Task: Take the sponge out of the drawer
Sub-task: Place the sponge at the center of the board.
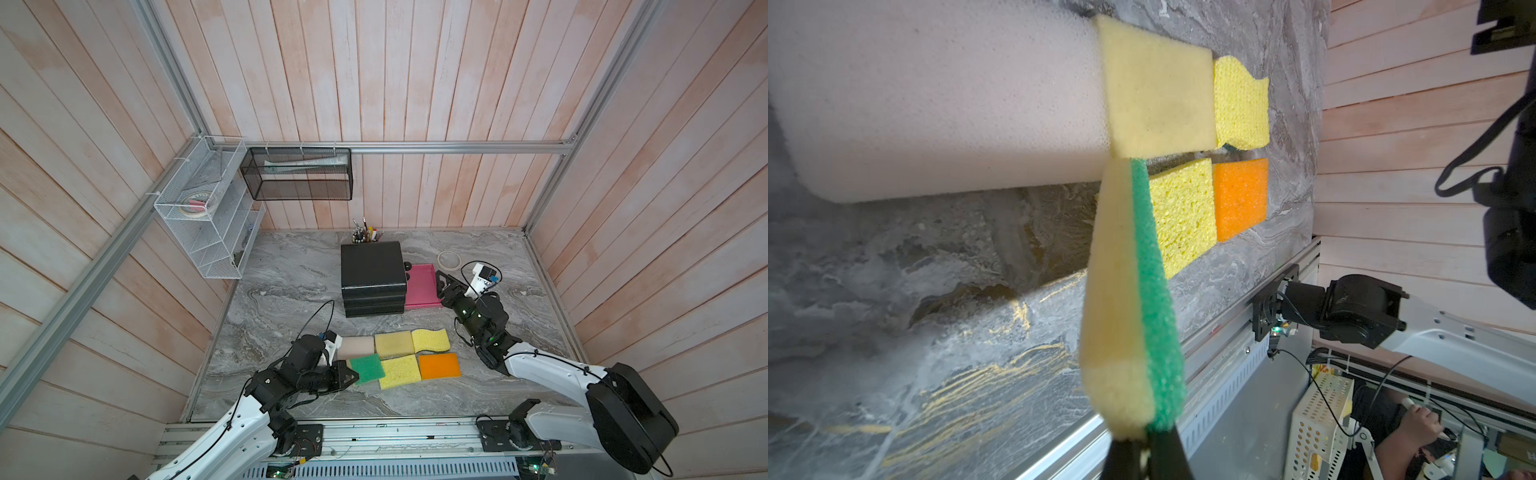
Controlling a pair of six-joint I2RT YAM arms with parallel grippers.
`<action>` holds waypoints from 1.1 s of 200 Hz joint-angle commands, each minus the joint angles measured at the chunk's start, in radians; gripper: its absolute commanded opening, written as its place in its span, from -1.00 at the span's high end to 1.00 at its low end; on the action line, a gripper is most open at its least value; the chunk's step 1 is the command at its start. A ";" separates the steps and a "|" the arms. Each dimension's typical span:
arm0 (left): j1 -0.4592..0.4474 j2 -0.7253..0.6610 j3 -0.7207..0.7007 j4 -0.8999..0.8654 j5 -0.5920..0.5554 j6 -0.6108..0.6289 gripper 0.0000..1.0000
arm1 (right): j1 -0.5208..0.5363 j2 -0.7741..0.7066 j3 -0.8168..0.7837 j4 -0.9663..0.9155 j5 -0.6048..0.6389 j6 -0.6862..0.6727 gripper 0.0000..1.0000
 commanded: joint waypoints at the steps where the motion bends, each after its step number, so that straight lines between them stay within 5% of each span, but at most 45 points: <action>1: -0.004 -0.001 0.033 -0.066 -0.044 -0.004 1.00 | -0.013 0.019 -0.014 0.041 -0.036 0.018 -0.09; 87: -0.004 -0.127 0.054 -0.007 -0.014 -0.073 1.00 | -0.030 0.066 -0.026 0.099 -0.073 0.043 -0.09; 147: -0.004 -0.051 0.248 -0.375 -0.158 0.019 1.00 | -0.040 0.085 -0.037 0.129 -0.090 0.062 -0.09; 220: -0.005 -0.060 0.176 -0.376 -0.032 0.033 1.00 | -0.056 0.099 -0.053 0.154 -0.108 0.076 -0.09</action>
